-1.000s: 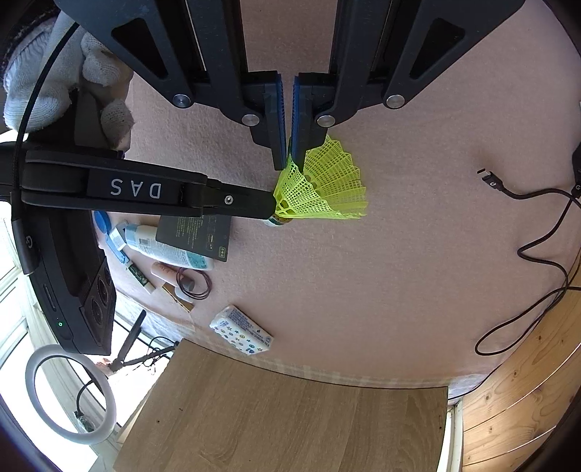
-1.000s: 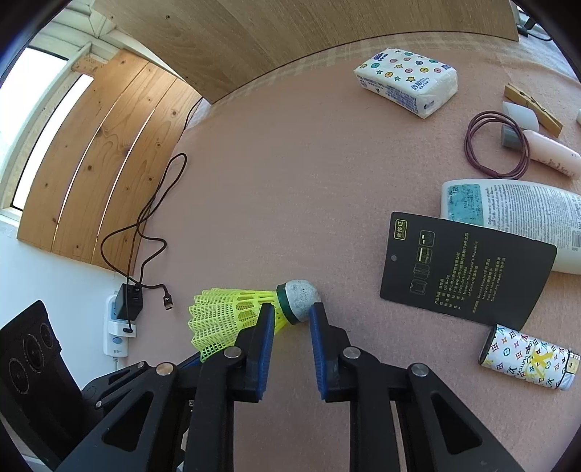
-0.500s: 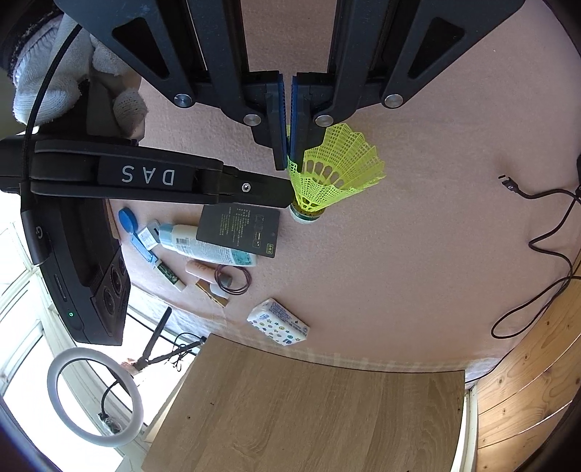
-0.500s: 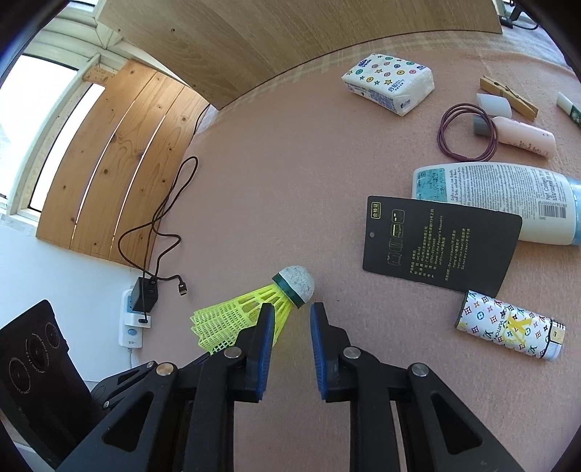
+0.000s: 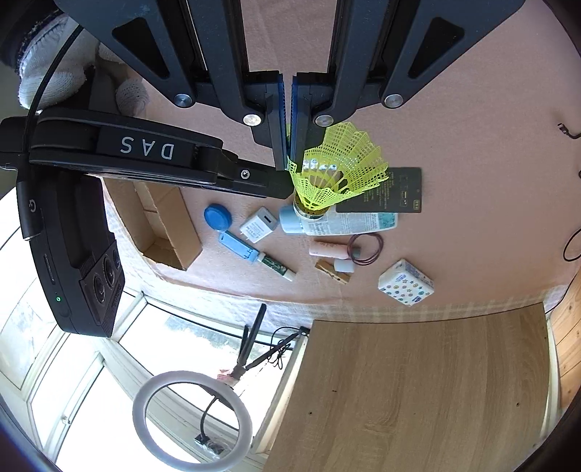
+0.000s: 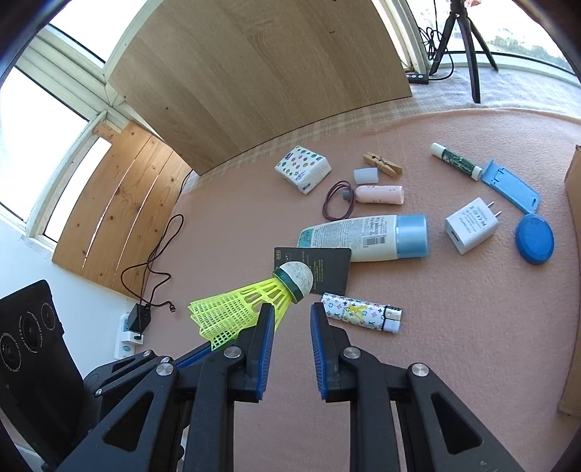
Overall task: Organize objects
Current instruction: 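Carry the shuttlecock with the left tool over the cardboard box, then open the left tool to drop the shuttlecock into the box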
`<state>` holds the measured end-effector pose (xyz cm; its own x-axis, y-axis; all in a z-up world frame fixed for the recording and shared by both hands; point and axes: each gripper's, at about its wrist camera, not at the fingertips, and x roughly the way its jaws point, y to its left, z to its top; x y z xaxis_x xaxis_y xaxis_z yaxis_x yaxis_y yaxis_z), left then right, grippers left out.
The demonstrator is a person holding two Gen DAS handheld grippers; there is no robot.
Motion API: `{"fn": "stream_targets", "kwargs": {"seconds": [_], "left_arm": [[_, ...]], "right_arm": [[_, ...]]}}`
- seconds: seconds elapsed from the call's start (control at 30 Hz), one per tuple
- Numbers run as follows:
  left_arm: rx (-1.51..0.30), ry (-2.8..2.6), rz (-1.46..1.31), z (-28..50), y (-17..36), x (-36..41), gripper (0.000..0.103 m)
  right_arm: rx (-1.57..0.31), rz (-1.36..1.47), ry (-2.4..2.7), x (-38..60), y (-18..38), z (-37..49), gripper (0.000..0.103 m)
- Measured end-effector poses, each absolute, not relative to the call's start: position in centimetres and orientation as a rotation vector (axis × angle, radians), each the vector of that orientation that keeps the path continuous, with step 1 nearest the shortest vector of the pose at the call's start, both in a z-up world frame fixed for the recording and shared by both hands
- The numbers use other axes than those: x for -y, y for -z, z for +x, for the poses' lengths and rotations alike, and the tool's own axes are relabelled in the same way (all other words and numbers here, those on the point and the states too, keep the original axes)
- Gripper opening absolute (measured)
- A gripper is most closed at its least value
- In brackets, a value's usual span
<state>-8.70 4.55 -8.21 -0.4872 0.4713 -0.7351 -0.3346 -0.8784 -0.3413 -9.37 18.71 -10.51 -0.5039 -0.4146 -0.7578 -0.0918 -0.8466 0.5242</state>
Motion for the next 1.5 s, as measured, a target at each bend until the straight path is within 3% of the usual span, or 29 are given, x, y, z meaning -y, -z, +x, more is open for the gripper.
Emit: {"fn": "stream_targets", "kwargs": {"seconds": [0.6, 1.0, 1.03, 1.1, 1.2, 1.23, 1.5], "left_arm": [[0.023, -2.092, -1.092, -8.0, 6.3, -28.3, 0.001], [-0.055, -2.003, -1.117, -7.8, 7.8, -36.3, 0.001], [-0.072, -1.996, -1.128, -7.8, 8.0, -36.6, 0.002], [-0.106, -2.028, -1.160, -8.1, 8.4, -36.6, 0.020], [-0.071, -2.032, -1.219, -9.1, 9.0, -35.6, 0.043], [-0.058, -2.035, -1.229, -9.4, 9.2, -35.2, 0.044], [-0.029, -2.091, -1.245, -10.1, 9.1, -31.9, 0.044]], "right_arm": [[0.974, 1.436, 2.788, -38.0, 8.9, 1.9, 0.019], [1.033, 1.510, 2.895, -44.1, 10.0, 5.6, 0.019], [1.031, 1.519, 2.902, -44.4, 10.1, 5.8, 0.019], [1.007, 1.557, 2.917, -44.8, 10.2, 5.8, 0.023], [1.000, 1.651, 2.913, -45.8, 10.9, 5.9, 0.048], [1.023, 1.656, 2.915, -46.1, 11.1, 6.2, 0.058], [0.997, 1.612, 2.942, -45.6, 10.9, 6.0, 0.059]]}}
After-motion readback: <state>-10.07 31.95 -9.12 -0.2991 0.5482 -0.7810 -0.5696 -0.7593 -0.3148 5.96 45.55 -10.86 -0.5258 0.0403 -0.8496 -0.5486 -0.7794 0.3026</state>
